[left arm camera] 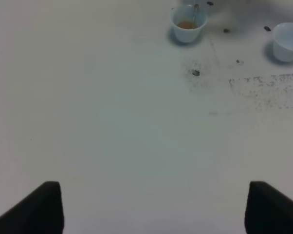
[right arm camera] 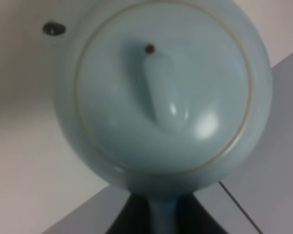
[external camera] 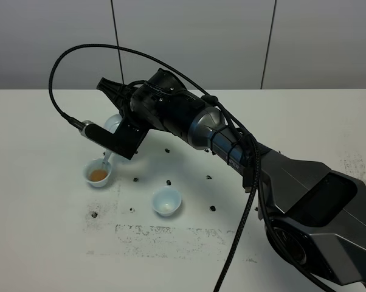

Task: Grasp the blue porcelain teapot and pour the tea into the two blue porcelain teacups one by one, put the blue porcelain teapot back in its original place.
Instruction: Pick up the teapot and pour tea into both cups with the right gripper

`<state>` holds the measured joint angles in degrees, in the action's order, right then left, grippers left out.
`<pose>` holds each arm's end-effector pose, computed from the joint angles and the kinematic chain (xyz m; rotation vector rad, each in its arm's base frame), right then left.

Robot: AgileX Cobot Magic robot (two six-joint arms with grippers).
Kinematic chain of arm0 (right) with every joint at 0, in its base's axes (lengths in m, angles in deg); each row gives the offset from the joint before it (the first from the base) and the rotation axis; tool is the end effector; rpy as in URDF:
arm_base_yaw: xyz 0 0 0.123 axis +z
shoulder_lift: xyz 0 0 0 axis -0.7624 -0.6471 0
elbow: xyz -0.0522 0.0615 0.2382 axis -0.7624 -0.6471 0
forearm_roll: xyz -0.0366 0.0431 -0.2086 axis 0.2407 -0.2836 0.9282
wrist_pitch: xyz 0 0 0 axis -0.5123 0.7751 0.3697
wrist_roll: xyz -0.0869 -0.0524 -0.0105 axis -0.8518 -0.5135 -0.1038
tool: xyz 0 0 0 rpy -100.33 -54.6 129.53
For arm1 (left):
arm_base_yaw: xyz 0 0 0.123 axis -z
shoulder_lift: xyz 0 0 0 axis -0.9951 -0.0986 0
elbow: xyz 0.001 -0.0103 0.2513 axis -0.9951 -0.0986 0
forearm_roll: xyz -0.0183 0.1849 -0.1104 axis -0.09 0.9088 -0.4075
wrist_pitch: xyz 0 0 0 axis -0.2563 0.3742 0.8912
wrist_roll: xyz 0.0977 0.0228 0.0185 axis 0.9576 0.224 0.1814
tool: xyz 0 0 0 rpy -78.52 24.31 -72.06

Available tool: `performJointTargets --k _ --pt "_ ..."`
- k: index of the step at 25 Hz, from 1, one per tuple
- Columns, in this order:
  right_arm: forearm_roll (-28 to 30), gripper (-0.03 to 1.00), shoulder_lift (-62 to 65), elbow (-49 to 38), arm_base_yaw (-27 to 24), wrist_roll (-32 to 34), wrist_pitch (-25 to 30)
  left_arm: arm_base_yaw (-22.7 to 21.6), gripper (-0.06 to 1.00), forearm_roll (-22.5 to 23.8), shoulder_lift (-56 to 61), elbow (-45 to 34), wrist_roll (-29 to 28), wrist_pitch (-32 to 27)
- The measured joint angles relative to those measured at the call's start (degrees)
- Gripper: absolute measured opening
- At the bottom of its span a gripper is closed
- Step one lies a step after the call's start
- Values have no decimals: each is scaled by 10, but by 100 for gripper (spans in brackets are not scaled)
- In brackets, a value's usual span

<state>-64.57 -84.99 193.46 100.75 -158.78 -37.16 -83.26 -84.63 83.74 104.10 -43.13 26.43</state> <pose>0.3418 0.3865 0.1655 -2.4631 0.3967 -0.7863 0.0088 -0.0114 0.2462 0.1434 2.0700 -0.0930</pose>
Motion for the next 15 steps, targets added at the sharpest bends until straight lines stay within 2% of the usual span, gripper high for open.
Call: performJointTargets --k 15 --pt "5 4 0 0 0 0 -9 0 76 0 0 0 0 0"
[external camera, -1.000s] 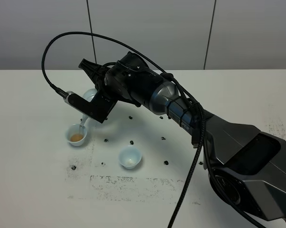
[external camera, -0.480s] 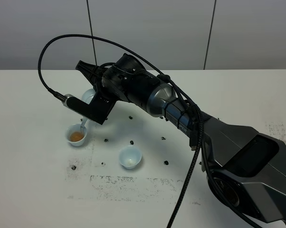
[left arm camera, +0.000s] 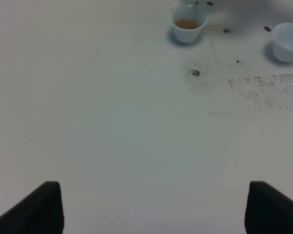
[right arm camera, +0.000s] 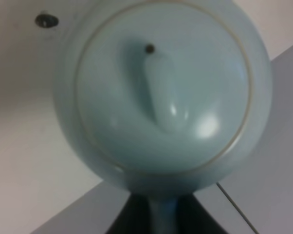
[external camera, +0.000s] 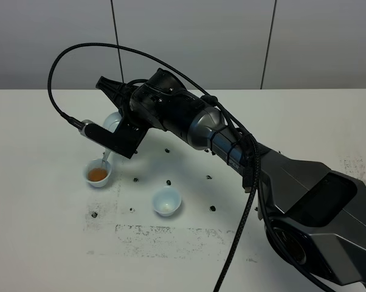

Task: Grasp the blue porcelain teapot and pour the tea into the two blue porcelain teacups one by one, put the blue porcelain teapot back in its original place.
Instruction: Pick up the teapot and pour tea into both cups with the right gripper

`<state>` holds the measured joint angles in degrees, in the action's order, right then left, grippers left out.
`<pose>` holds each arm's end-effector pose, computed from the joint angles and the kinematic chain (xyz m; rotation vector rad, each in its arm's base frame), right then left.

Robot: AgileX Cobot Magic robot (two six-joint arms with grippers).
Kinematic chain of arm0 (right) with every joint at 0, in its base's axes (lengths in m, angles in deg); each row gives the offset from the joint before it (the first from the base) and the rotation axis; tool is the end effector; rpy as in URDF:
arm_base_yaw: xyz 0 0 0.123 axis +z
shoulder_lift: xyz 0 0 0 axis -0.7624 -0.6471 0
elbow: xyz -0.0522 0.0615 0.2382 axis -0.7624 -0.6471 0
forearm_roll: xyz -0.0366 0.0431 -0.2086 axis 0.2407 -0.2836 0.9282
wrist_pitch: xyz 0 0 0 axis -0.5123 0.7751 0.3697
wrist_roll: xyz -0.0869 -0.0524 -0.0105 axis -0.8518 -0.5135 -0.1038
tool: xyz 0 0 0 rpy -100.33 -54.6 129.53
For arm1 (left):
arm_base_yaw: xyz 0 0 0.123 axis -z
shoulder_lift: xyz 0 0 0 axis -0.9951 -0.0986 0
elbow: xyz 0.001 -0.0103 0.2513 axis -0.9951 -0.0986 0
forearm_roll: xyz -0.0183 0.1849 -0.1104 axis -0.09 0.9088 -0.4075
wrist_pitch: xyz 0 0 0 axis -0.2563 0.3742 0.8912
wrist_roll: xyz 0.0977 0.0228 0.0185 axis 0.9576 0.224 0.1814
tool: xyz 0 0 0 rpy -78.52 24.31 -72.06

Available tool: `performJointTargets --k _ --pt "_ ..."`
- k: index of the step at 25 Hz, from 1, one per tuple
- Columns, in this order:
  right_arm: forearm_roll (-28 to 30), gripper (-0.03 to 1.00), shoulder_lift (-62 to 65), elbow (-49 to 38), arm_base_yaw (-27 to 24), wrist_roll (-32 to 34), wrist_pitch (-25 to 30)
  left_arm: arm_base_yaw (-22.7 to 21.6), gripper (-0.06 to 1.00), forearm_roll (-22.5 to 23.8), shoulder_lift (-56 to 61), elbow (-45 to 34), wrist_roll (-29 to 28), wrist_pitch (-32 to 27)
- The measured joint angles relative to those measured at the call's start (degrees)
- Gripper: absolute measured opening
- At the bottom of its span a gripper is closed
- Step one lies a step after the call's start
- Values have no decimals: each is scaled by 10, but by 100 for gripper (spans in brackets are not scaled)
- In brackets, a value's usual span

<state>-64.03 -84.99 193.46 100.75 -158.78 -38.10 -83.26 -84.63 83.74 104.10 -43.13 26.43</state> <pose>0.3428 0.3873 0.1668 -2.4491 0.3849 -0.8015 0.0088 -0.0114 0.2462 0.1434 2.0700 -0.0930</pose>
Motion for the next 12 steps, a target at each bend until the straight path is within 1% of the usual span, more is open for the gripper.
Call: performJointTargets --k 12 --pt "2 4 0 0 0 0 -9 0 76 0 0 0 -1 0"
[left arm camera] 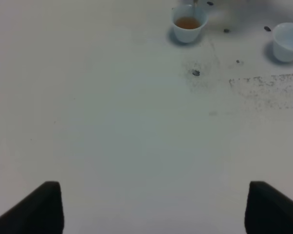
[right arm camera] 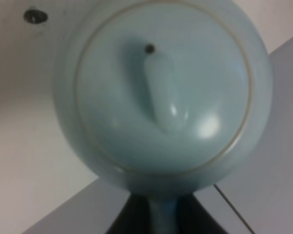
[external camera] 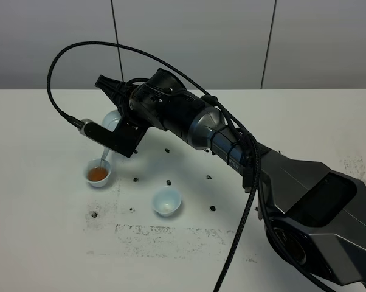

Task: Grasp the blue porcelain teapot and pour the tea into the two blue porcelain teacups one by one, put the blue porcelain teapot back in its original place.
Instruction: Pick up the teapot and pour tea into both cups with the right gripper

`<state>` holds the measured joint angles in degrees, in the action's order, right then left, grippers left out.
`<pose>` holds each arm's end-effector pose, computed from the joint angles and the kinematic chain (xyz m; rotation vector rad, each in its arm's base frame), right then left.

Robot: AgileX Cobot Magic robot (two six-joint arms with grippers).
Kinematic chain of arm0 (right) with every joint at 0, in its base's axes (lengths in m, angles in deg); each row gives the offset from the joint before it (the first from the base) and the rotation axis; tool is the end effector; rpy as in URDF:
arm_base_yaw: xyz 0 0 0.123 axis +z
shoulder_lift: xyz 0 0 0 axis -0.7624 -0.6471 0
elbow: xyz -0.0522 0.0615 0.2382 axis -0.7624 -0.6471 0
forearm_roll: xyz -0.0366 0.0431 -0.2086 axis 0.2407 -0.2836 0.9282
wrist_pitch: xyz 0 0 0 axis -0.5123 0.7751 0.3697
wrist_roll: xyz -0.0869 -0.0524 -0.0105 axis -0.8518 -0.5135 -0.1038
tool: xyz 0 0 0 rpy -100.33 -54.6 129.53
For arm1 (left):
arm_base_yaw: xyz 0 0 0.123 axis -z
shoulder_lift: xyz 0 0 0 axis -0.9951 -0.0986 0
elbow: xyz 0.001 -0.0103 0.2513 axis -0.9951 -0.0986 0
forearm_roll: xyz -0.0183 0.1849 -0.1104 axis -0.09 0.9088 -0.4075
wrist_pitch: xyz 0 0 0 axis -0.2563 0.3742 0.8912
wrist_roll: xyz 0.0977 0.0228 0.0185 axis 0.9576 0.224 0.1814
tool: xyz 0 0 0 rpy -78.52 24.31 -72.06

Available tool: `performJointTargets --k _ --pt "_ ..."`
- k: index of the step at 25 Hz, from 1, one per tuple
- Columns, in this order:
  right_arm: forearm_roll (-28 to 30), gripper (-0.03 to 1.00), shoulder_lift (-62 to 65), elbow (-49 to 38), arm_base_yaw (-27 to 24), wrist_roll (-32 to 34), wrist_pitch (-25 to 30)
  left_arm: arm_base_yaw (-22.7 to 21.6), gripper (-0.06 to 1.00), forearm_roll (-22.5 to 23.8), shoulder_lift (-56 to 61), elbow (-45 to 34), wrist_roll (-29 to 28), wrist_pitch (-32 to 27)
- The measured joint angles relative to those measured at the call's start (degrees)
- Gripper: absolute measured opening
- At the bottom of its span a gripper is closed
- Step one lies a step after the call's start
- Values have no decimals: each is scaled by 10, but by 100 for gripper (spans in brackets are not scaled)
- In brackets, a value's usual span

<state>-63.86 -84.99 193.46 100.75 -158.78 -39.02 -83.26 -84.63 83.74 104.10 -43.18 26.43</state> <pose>0.3433 0.3883 0.1679 -2.4341 0.3768 -0.8091 0.0088 -0.0114 0.2462 0.1425 2.0700 -0.0935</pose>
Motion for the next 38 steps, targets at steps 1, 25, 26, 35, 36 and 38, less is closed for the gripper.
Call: performJointTargets --k 1,25,26,35,36,38 --pt "0 4 0 0 0 0 0 0 76 0 0 0 0 0" --pt "1 4 0 0 0 2 -16 0 76 0 0 0 0 0" --pt "0 4 0 0 0 3 -16 0 76 0 0 0 0 0" --pt "-43 4 1 0 -4 25 49 0 76 0 0 0 0 0" --pt "-51 4 1 0 -4 25 52 0 76 0 0 0 0 0" --pt "-60 4 4 0 -7 25 54 0 76 0 0 0 1 0"
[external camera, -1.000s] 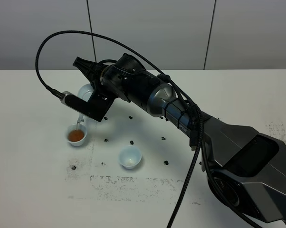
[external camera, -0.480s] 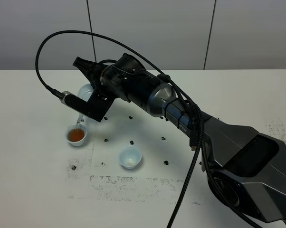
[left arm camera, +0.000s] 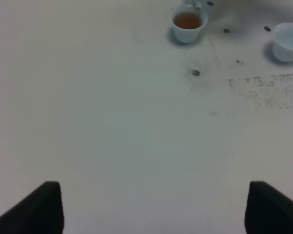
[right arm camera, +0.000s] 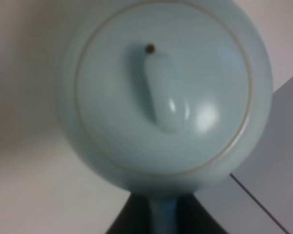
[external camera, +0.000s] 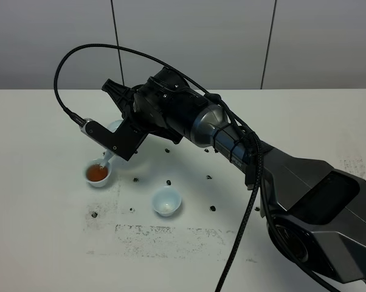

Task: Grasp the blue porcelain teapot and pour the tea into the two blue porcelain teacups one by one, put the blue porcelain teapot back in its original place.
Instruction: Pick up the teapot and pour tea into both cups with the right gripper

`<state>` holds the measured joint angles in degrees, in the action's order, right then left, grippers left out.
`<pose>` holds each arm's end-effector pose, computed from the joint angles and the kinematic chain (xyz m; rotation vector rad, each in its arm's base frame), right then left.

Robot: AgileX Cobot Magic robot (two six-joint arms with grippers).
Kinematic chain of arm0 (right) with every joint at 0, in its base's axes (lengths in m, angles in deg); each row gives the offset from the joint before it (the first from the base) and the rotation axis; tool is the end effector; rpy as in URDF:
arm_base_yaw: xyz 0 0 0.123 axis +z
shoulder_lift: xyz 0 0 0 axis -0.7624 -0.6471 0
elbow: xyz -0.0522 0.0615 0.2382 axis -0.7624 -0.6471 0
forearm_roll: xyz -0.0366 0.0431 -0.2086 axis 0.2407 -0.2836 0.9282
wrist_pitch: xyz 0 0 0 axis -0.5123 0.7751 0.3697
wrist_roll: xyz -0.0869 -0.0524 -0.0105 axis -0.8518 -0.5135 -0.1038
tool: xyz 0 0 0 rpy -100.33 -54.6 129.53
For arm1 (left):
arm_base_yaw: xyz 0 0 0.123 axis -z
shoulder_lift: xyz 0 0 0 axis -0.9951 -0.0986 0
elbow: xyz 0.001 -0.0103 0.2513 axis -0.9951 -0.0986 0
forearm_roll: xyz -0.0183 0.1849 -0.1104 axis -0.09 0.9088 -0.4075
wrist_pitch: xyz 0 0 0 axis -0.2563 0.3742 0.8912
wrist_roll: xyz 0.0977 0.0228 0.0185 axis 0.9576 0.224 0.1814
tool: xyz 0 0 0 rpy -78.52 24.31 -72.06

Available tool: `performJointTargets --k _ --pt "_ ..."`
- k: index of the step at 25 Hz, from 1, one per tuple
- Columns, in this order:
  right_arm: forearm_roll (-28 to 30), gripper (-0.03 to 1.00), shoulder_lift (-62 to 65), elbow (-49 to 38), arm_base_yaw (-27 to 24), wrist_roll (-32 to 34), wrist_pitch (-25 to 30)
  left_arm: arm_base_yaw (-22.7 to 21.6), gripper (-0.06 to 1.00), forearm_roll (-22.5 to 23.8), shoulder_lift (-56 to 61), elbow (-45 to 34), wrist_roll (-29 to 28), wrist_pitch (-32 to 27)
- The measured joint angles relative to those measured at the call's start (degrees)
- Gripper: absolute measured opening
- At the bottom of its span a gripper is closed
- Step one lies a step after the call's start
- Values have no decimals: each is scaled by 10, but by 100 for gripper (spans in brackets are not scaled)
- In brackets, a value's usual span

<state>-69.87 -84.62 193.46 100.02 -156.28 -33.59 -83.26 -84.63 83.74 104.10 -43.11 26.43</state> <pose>0.3394 0.3814 0.1629 -2.4768 0.5372 -0.6506 0.0088 -0.0114 0.2462 0.1437 2.0699 -0.0928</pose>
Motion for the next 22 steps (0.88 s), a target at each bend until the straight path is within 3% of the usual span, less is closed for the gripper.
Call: performJointTargets --k 5,11,17,22 --pt "-25 4 12 0 -10 1 5 0 76 0 0 0 0 0" --pt "-89 4 29 0 -34 25 50 0 76 0 0 0 0 0" --pt "-162 4 44 0 -74 129 153 0 76 0 0 0 0 0" --pt "-203 4 41 0 -107 228 199 0 76 0 0 0 0 0"
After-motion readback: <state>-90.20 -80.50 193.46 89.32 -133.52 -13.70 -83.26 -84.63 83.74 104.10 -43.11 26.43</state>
